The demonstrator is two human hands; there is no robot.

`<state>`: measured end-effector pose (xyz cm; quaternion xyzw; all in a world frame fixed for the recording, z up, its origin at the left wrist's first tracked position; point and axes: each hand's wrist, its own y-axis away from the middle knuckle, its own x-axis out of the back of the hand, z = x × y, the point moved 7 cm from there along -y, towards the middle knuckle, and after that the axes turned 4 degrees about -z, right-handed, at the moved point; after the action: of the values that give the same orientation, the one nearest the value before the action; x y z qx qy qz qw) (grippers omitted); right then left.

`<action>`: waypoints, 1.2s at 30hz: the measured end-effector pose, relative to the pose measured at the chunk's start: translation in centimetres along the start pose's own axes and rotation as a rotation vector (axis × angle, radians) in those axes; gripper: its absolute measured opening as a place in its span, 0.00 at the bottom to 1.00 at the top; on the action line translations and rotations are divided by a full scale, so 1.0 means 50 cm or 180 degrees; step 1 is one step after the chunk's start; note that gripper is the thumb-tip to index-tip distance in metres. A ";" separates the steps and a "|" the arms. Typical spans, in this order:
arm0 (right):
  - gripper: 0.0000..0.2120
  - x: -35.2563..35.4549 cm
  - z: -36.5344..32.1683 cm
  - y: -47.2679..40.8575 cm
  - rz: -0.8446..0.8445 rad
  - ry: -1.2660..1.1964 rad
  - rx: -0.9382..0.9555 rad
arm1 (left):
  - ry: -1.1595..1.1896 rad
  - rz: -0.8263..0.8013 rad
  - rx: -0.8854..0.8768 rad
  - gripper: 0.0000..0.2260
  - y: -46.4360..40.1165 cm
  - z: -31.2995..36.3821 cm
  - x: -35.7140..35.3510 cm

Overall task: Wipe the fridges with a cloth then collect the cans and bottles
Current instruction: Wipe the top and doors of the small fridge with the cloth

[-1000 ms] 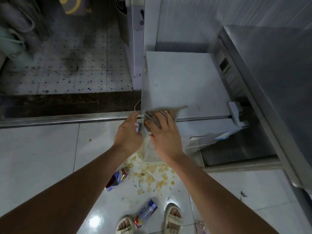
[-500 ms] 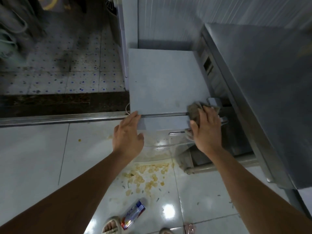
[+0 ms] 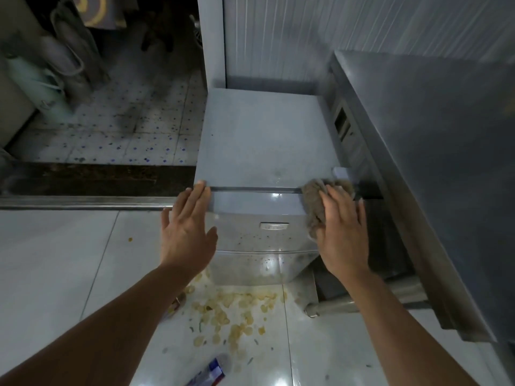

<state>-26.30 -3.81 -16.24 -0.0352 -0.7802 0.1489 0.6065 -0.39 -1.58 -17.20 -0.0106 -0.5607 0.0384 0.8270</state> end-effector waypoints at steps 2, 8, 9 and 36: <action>0.32 -0.007 0.009 -0.003 0.0227 -0.0015 0.0028 | 0.0008 0.0264 -0.0222 0.33 0.001 -0.002 0.004; 0.22 -0.036 0.005 0.012 0.1245 -0.0479 -0.0049 | 0.0320 0.1112 -0.0647 0.29 0.005 -0.011 -0.016; 0.22 -0.037 0.007 0.012 0.1323 -0.0507 -0.0057 | 0.0411 0.1240 -0.0697 0.28 0.006 -0.012 -0.019; 0.28 -0.095 0.100 0.068 0.2640 -0.0622 0.0319 | 0.1164 0.2815 -0.1551 0.15 0.002 -0.034 -0.069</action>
<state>-30.26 -2.63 -22.71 -0.3021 -0.7456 0.4206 0.4195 -0.10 -1.69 -21.04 -0.4439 -0.3422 0.2494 0.7897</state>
